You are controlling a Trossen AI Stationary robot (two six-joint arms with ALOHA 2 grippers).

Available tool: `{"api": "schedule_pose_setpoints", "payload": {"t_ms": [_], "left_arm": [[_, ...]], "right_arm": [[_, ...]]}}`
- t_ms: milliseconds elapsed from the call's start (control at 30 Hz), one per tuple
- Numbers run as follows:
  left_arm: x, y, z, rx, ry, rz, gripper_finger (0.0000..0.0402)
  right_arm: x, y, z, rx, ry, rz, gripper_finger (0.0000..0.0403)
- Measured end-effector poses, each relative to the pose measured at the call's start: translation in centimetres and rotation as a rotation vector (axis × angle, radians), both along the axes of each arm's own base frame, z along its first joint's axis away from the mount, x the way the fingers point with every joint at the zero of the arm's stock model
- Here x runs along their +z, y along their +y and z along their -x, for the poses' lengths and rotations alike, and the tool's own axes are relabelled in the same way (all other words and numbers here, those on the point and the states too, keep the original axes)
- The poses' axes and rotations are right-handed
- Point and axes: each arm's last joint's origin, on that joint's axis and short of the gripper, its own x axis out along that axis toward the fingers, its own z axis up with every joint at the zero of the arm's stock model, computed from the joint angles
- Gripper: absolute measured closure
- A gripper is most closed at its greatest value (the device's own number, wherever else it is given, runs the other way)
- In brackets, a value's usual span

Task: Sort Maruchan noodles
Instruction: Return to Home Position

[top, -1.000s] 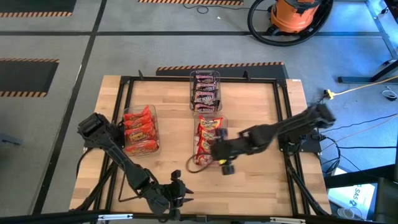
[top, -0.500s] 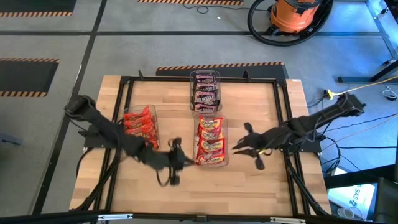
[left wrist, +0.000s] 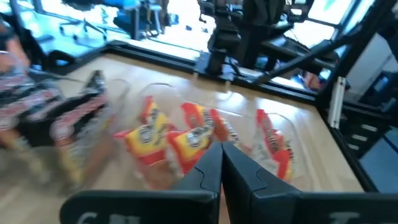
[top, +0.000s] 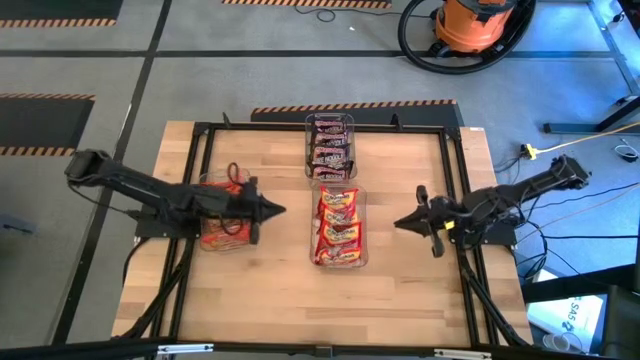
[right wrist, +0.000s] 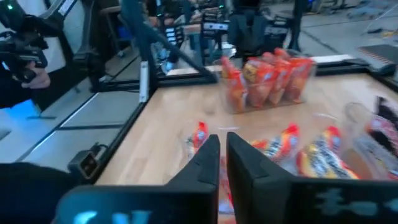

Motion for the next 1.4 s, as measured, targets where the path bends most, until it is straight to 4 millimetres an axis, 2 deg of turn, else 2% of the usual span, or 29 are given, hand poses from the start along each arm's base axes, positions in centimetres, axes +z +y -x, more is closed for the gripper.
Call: {"api": "schedule_pose_setpoints", "payload": {"t_ms": [300,567,800,933,1067,1167,1300,1400], "left_arm": [[-2.6,2.4,5.3,0.081,-0.104,0.003,0.0400],[-5.0,3.2,8.2,0.095,-0.208,-0.002,0.0400],[-6.0,3.6,9.5,0.103,-0.249,-0.028,0.0400],[-6.1,3.6,10.1,0.106,-0.243,-0.040,0.0400],[-6.2,3.7,10.6,0.105,-0.249,-0.051,0.0400],[-6.2,3.7,10.6,0.112,-0.246,-0.067,0.0399],[-6.2,3.8,10.6,0.132,-0.235,-0.085,0.0399],[-6.1,3.8,10.6,0.134,-0.247,-0.083,0.0399]], "right_arm": [[-2.5,-2.5,2.3,-0.029,-0.083,-0.040,0.0402],[-4.1,-3.9,3.0,-0.047,-0.118,-0.058,0.0402],[-4.5,-4.5,3.4,-0.026,-0.129,-0.082,0.0402],[-4.1,-4.7,4.0,-0.019,-0.176,-0.082,0.0402],[-4.6,-4.9,4.8,-0.051,-0.150,-0.076,0.0402],[-4.8,-4.9,4.8,-0.064,-0.199,-0.073,0.0402],[-6.2,-5.0,4.2,-0.100,-0.237,-0.077,0.0402],[-7.9,-5.1,3.8,-0.124,-0.168,-0.104,0.0402]]}}
